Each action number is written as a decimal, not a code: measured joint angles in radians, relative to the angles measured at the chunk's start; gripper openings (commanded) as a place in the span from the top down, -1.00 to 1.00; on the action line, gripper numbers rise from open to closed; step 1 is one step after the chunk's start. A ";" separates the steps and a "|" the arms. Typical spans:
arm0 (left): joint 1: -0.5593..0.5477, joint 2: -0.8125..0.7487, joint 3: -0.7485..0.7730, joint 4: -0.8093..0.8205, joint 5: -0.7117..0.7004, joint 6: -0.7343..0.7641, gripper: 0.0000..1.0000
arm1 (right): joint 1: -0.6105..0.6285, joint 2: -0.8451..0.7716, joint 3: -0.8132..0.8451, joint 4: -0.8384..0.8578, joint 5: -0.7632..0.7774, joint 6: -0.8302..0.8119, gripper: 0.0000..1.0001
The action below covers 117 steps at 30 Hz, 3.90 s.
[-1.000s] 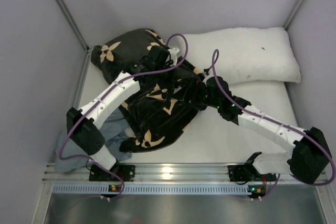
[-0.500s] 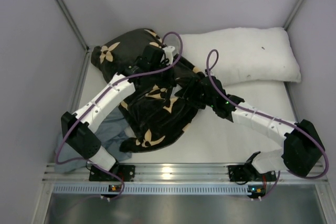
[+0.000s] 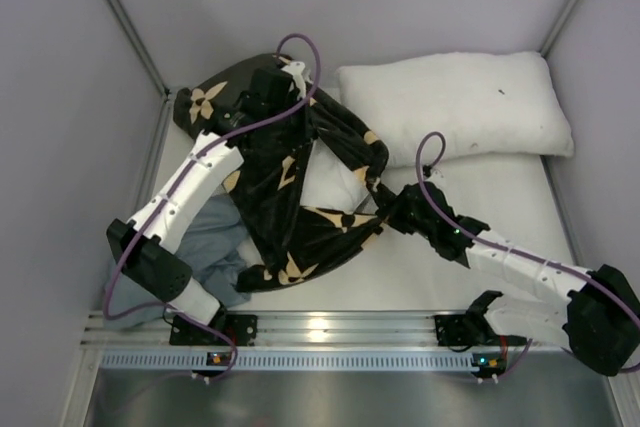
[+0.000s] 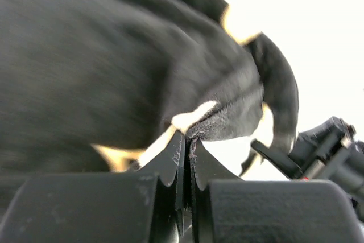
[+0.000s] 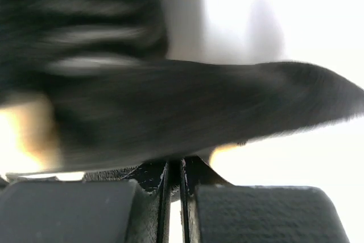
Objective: Remove the pillowcase from the pillow
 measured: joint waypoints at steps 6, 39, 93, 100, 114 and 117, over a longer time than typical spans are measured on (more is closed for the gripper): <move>0.065 -0.089 0.002 -0.046 -0.048 -0.017 1.00 | -0.074 -0.045 -0.048 0.021 0.005 -0.026 1.00; 0.102 0.331 0.441 -0.058 0.189 -0.032 0.71 | -0.215 0.137 0.491 -0.190 -0.230 -0.625 -0.99; -0.447 0.148 0.047 -0.048 -0.477 0.060 -0.65 | -0.320 0.423 0.518 -0.118 -0.359 -0.611 1.00; -0.447 0.161 -0.003 -0.042 -0.578 0.066 -0.93 | -0.364 0.394 0.480 -0.105 -0.441 -0.585 1.00; -0.382 0.209 -0.153 0.092 -0.546 0.106 0.61 | -0.386 0.335 0.433 -0.097 -0.521 -0.555 1.00; -0.332 0.201 -0.180 0.123 -0.518 0.098 1.00 | -0.387 0.335 0.432 -0.095 -0.531 -0.552 1.00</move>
